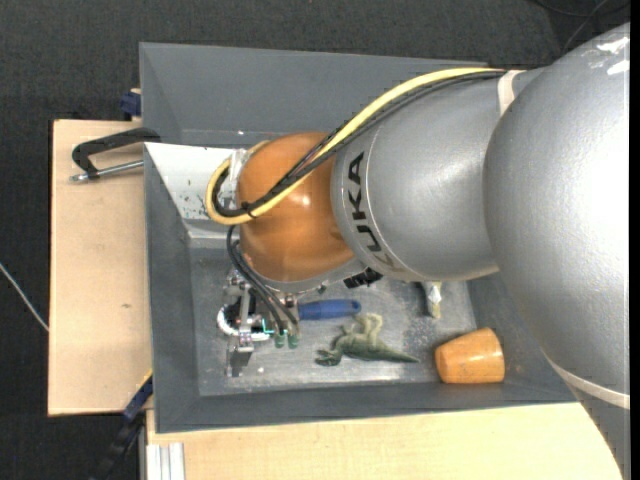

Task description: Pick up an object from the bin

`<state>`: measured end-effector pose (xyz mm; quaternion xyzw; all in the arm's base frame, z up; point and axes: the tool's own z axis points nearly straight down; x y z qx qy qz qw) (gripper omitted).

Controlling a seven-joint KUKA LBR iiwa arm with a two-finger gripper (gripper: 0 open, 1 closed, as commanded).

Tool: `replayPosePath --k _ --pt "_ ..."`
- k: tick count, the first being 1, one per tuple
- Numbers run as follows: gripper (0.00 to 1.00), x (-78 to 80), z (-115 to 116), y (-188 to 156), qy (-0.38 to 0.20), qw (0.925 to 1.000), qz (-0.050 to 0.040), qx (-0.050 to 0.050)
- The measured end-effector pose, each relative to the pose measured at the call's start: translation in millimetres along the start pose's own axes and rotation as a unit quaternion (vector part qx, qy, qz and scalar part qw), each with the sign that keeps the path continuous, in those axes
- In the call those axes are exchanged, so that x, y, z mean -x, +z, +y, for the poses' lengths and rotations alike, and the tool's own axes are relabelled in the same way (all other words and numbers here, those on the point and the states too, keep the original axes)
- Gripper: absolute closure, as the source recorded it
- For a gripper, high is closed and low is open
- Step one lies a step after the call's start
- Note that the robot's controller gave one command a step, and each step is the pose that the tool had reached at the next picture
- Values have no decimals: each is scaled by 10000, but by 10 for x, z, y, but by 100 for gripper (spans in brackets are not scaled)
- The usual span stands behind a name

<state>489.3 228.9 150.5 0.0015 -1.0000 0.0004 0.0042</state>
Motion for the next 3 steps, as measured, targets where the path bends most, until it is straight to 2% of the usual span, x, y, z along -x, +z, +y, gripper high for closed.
replayPosePath --k 1,2,3 --pt "0 181 -870 795 -563 9984 -82 24" --pt "100 195 -846 766 -575 9983 -111 27" --pt "100 217 -1321 -945 -2315 9728 -96 -8"
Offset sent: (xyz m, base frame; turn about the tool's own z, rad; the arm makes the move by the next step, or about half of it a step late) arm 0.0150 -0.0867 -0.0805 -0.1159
